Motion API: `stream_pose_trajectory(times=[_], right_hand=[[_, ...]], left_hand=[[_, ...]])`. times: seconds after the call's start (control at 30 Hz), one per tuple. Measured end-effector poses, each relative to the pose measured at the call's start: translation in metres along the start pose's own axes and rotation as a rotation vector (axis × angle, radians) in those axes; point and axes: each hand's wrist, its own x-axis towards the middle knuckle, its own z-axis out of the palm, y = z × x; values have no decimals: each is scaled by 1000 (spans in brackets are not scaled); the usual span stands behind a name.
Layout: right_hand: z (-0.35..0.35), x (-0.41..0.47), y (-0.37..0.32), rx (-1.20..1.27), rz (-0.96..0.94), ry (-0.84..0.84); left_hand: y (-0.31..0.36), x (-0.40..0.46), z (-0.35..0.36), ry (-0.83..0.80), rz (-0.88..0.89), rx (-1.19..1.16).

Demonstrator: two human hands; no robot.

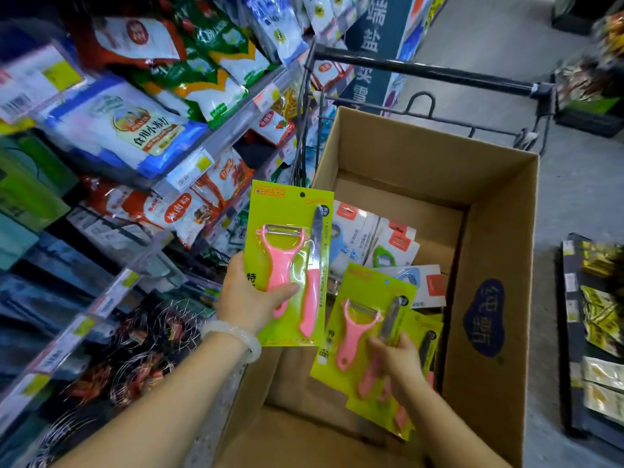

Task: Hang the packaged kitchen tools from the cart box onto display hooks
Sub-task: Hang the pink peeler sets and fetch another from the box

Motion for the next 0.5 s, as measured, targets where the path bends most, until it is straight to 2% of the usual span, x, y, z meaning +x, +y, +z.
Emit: stream_pose_trajectory(times=[0.23, 0.5], right_hand=[[-46, -10, -121, 111, -345, -221], [5, -80, -166, 135, -596, -455]], left_hand=[[7, -12, -7, 123, 15, -101], [15, -49, -73, 263, 70, -202]])
